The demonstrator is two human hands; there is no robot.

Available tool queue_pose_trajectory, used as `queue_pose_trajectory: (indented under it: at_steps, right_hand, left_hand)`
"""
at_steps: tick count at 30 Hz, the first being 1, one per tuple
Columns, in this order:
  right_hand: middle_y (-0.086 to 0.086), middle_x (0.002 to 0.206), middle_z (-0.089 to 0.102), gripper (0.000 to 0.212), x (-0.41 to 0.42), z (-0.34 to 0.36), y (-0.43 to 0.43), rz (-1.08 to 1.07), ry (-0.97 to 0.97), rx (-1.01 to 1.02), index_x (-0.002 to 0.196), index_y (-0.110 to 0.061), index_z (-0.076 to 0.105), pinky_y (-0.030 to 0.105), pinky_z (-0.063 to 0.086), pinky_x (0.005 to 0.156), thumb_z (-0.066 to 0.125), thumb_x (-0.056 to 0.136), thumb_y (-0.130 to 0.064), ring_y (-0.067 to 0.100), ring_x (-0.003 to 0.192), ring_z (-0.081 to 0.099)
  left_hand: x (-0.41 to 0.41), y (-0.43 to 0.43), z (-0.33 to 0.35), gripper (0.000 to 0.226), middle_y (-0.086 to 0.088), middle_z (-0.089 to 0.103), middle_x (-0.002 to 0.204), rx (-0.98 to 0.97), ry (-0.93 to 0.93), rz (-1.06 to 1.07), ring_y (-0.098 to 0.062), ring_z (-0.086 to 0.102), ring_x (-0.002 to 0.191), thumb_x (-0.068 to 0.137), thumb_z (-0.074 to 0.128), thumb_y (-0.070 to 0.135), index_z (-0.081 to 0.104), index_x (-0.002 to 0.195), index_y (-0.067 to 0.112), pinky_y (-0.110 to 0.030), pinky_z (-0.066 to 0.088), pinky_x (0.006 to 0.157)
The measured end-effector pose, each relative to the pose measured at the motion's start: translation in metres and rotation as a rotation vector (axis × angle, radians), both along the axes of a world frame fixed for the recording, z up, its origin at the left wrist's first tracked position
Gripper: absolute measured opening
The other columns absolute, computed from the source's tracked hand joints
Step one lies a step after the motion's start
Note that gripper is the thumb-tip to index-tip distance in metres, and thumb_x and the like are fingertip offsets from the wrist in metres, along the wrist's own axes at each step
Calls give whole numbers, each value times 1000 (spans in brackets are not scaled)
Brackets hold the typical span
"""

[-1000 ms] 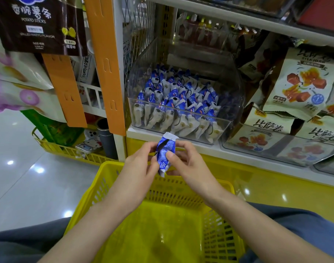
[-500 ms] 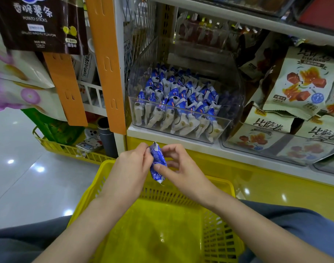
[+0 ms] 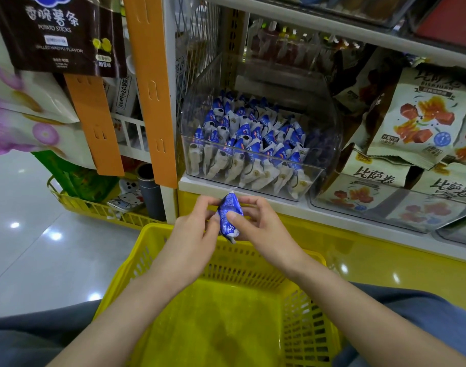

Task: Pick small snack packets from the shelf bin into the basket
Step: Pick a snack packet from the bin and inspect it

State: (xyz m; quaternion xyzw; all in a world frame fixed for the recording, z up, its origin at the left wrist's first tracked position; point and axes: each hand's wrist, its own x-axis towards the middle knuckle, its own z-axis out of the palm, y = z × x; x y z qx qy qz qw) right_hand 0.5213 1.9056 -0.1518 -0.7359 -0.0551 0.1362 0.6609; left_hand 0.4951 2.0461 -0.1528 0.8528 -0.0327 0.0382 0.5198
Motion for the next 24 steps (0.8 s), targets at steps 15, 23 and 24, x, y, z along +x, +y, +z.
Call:
queue_pose_trajectory:
  at_steps: [15, 23, 24]
  right_hand:
    - [-1, 90, 67, 13, -5, 11, -2, -17, -306, -278, 100, -15, 61, 30, 51, 75, 58, 90, -23, 9, 78, 59]
    - [0, 80, 65, 10, -11, 21, -4, -19, -464, -316, 90, -17, 56, 45, 52, 69, 60, 88, -27, 16, 74, 62]
    - [-4, 79, 64, 8, -10, 23, -4, -17, -521, -361, 91, -21, 57, 39, 53, 67, 60, 88, -28, 11, 72, 61]
  left_hand:
    - [6, 1, 11, 25, -24, 63, 90, -271, 76, 56, -41, 60, 90, 98, 41, 16, 60, 93, 1, -57, 49, 79]
    - [8, 2, 13, 28, 2, 72, 69, -560, 305, 54, -5, 68, 65, 97, 44, 28, 67, 85, 16, -16, 51, 54]
    - [8, 2, 15, 27, 4, 73, 71, -584, 337, 30, -5, 68, 68, 96, 44, 31, 66, 88, 18, -17, 52, 59]
